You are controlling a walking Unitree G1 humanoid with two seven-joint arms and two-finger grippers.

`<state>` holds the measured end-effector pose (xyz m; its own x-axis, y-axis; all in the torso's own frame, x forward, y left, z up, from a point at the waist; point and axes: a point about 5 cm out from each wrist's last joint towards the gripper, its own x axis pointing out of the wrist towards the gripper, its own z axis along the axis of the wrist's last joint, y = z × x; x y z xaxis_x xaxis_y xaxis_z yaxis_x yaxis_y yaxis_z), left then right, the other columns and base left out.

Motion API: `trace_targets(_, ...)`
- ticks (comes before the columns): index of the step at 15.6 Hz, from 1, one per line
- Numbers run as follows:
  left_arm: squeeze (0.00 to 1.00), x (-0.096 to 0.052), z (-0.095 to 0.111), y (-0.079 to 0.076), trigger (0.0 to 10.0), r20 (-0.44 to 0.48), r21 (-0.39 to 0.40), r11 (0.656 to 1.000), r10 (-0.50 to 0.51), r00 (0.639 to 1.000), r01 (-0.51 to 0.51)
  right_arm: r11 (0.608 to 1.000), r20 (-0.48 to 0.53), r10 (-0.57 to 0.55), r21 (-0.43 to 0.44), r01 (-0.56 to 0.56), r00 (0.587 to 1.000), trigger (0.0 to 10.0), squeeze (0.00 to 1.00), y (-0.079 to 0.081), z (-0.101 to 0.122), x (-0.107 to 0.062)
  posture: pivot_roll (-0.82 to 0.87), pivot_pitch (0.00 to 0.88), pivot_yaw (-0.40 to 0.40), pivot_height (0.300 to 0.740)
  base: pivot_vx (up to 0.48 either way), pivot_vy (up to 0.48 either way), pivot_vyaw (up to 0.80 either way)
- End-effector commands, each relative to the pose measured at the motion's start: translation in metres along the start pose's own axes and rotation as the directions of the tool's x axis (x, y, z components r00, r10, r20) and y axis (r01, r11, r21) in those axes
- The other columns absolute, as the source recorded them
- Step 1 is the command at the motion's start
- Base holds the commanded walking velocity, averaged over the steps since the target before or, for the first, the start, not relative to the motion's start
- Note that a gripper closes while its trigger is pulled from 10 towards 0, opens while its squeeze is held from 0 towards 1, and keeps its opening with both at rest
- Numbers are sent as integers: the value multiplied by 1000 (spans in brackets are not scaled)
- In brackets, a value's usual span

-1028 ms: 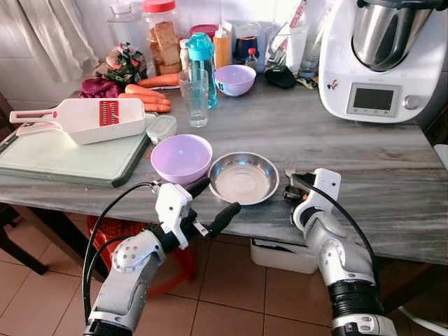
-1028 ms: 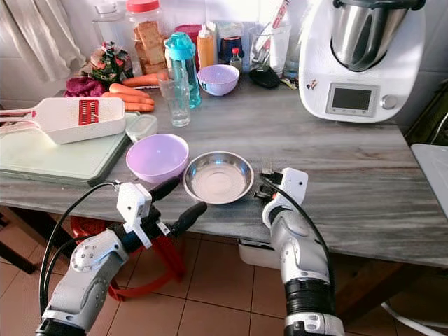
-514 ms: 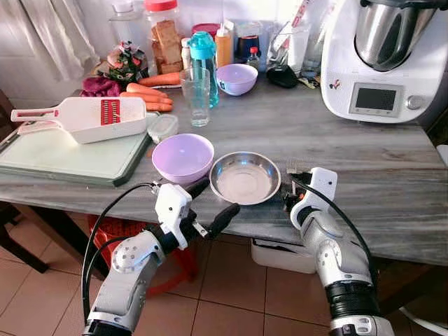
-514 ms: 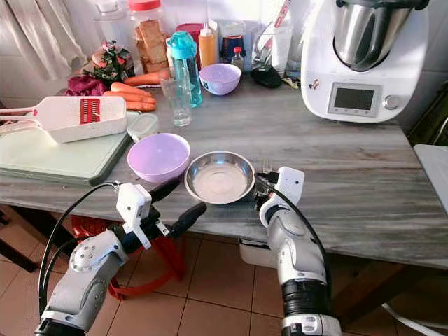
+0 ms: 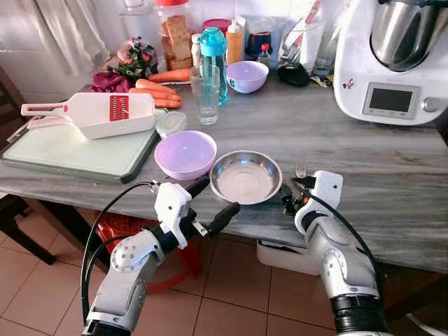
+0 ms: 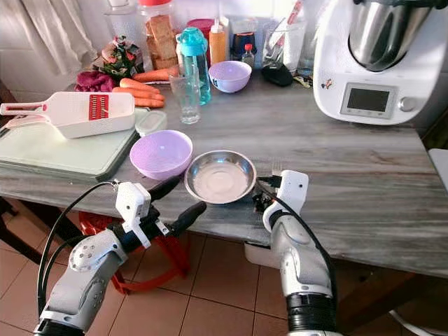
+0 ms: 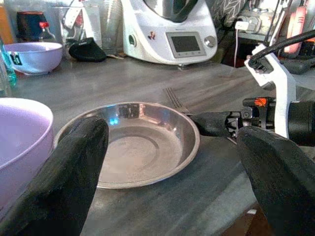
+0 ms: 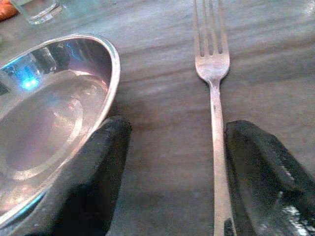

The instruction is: Setting the table

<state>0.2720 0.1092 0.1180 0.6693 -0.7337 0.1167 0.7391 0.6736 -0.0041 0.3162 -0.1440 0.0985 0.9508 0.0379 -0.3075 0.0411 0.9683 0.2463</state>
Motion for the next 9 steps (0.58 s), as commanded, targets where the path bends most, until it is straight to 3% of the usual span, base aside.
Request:
trace_targets(1,0,-2,3,0,10000,5,5,1000,1,1000,-2,1000,-67,-18,1,18,998,10000,1000,-4,-15,-3,69,33,72,740,0,0,0)
trace_targets(4,0,-3,3,0,10000,4,4,1000,2,1000,-2,1000,-67,-18,-1,18,998,10000,1000,-4,-15,-4,69,33,72,740,0,0,0)
trace_targets(6,0,-6,4,-1,10000,5,-17,1000,-6,1000,6,999,-20,-23,-33,23,1000,10000,1000,-8,-8,-21,62,30,80,740,0,0,0)
trace_targets(9,0,-7,4,-2,10000,6,-23,1000,3,1000,-3,998,12,-27,-56,28,1000,10000,1000,-9,-9,-34,56,30,82,740,0,0,0)
